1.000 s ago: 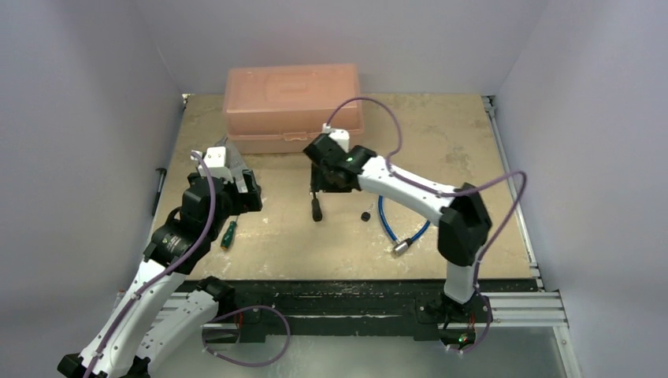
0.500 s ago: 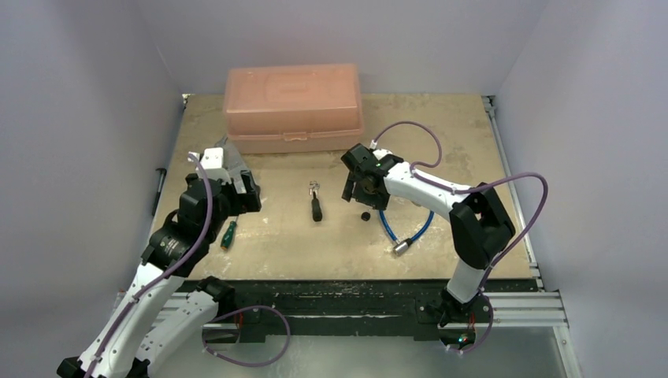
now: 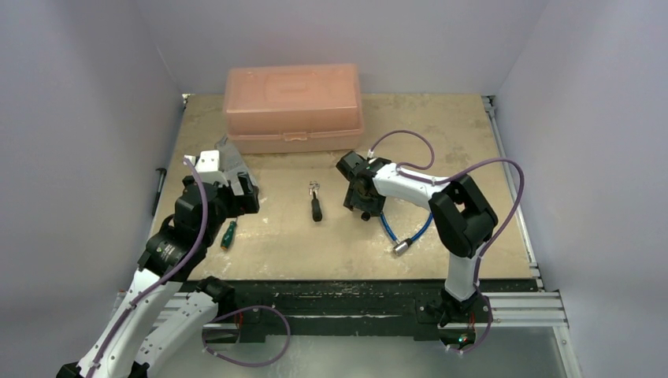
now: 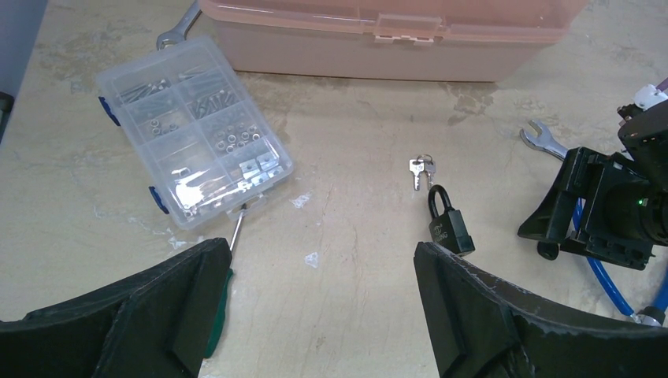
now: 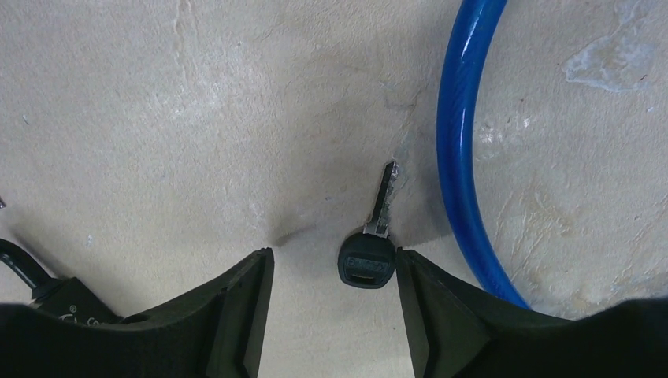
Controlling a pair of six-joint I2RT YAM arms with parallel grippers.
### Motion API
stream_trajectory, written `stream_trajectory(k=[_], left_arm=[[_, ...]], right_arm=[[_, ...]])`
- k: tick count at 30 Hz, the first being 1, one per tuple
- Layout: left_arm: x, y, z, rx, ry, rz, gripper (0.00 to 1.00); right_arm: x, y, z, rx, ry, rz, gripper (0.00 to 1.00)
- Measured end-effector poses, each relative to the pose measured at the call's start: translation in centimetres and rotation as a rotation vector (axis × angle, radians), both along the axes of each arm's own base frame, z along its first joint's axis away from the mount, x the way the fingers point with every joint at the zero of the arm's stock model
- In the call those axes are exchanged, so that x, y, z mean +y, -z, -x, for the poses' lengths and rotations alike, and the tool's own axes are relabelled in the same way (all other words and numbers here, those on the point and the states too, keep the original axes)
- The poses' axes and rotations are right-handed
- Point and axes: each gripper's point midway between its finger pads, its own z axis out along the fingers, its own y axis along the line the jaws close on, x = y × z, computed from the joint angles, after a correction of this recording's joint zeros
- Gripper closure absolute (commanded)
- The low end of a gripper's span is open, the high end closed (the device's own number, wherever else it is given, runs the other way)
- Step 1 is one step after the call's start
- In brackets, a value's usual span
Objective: Unlock with the key
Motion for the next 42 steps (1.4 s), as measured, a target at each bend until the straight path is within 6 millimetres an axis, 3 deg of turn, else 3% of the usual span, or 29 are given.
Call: stream_trajectory(k=[15, 25, 32, 42], left_arm=[[0.1, -0.2, 0.2, -0.012, 0.000, 0.006, 0.05], [0.1, -0.2, 0.2, -0.011, 0.000, 0.005, 0.05], [0.1, -0.2, 0.1, -0.009, 0.000, 0.004, 0.05], [0.1, -0.2, 0.1, -0.009, 0.000, 0.004, 0.05]], right_arm=[[-0.7, 0.7, 0.1, 0.002, 0.020, 0.035, 0.44], [-1.2, 1.0, 0.1, -0.021, 0.053, 0.026, 0.39], [-2.6, 0.9, 0.3, -0.028, 0.103, 0.011, 0.38], [-3.0, 0.9, 0.1, -0.025, 0.135, 0.004, 0.50]])
